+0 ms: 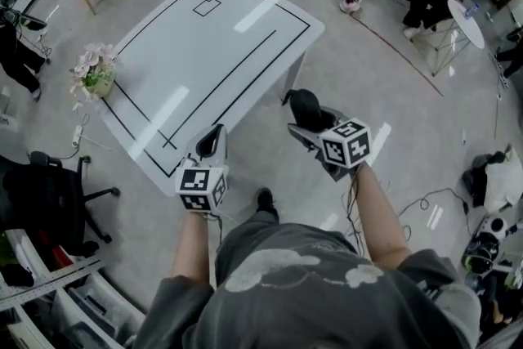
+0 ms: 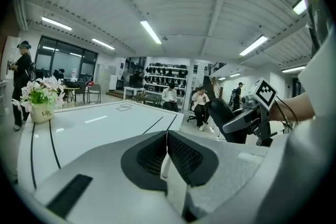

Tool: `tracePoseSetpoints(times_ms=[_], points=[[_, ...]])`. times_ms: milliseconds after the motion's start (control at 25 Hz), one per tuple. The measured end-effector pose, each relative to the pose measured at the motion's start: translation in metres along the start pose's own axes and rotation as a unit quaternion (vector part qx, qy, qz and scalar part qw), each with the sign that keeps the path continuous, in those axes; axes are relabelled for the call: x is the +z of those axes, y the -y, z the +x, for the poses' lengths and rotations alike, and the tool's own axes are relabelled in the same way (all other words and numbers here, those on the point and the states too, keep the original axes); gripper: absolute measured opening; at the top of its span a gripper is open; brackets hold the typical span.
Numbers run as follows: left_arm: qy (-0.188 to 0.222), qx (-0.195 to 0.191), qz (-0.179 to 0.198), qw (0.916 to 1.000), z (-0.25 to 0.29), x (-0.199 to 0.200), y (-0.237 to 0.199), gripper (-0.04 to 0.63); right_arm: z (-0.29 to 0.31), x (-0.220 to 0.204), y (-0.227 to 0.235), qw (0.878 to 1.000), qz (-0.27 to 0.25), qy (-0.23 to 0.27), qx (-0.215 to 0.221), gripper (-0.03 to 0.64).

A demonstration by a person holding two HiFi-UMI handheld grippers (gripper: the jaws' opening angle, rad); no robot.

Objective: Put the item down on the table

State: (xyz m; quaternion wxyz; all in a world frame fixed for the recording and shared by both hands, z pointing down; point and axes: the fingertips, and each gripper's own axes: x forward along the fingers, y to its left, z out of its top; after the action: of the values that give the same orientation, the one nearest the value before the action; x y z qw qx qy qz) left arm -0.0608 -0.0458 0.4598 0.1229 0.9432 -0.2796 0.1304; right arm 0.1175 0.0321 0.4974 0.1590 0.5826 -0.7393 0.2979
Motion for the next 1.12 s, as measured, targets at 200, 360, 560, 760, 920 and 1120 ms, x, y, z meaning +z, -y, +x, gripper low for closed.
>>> tracePoseSetpoints(times_ms=[200, 360, 560, 760, 920, 1120], points=[[-0.007, 0.015, -0.011, 0.9998, 0.017, 0.001, -0.035, 0.005, 0.038, 0.024, 0.005, 1.0, -0.01, -0.011, 0.015, 0.33], [-0.004, 0.029, -0.014, 0.9995, 0.025, 0.008, -0.057, 0.005, 0.064, 0.044, 0.012, 0.999, -0.024, -0.017, 0.027, 0.33], [0.014, 0.064, -0.018, 0.9977, 0.036, 0.025, -0.083, 0.005, 0.102, 0.078, 0.027, 0.997, -0.052, -0.02, 0.053, 0.33], [0.018, 0.117, -0.024, 0.9927, 0.051, 0.032, -0.12, 0.005, 0.158, 0.113, 0.047, 0.993, -0.073, -0.023, 0.088, 0.33], [0.013, 0.174, -0.039, 0.9839, 0.069, 0.035, -0.146, 0.005, 0.205, 0.144, 0.066, 0.986, -0.095, -0.034, 0.134, 0.33], [0.01, 0.228, -0.079, 0.9703, 0.108, 0.05, -0.173, 0.005, 0.254, 0.187, 0.103, 0.975, -0.128, -0.062, 0.169, 0.33]])
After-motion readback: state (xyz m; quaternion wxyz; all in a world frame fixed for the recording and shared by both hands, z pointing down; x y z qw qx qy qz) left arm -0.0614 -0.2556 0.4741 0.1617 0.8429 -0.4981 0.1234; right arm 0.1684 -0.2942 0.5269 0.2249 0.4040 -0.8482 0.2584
